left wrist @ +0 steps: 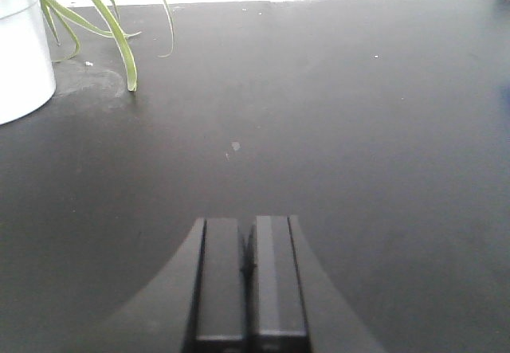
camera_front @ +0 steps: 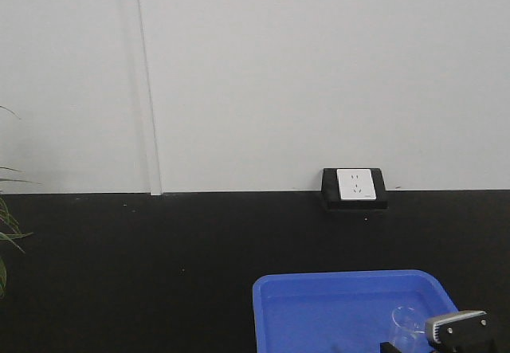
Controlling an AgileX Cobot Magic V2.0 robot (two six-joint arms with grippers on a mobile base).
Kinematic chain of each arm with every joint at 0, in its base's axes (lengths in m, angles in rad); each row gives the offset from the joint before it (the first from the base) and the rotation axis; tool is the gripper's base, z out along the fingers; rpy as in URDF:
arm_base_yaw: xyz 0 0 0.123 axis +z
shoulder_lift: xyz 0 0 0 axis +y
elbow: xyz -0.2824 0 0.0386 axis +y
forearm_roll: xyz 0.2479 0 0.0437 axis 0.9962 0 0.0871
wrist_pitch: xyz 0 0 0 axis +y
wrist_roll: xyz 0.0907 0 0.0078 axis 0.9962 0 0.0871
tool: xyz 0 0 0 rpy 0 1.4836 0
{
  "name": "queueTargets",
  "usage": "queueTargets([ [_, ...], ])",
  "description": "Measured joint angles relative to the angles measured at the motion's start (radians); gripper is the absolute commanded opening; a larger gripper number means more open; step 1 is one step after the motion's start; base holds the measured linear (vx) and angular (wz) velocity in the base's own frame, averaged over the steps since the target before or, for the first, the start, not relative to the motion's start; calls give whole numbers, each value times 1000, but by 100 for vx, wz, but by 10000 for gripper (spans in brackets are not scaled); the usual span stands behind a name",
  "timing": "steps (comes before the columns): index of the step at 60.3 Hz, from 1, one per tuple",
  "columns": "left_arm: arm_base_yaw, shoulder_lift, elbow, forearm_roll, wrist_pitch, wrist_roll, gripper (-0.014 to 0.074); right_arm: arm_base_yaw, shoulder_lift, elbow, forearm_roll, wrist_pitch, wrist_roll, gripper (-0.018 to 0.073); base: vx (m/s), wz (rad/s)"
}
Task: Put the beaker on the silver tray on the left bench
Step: 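Close the right gripper around the glass beaker and lift it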
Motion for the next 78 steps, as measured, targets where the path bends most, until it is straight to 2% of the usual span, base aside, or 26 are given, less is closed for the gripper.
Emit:
queueTargets([
  [32, 0, 0, 0, 0, 0, 0, 1, 0, 175, -182, 16, -8, -3, 582, 0, 0],
  [41, 0, 0, 0, 0, 0, 0, 1, 0, 208, -217, 16, -7, -2, 544, 0, 0],
  [50, 0, 0, 0, 0, 0, 0, 1, 0, 210, -221, 16, -1, -2, 426, 0, 0],
  [61, 0, 0, 0, 0, 0, 0, 1, 0, 203, -224, 0, 34, 1, 180, 0, 0],
  [67, 0, 0, 0, 0, 0, 0, 1, 0, 171, -224, -67, 86, 30, 55, 0, 0],
  [71, 0, 0, 0, 0, 0, 0, 1, 0, 126, -224, -151, 131, 74, -15, 0, 0],
  [78, 0, 0, 0, 0, 0, 0, 1, 0, 27, -223, -289, 195, 175, -16, 0, 0],
])
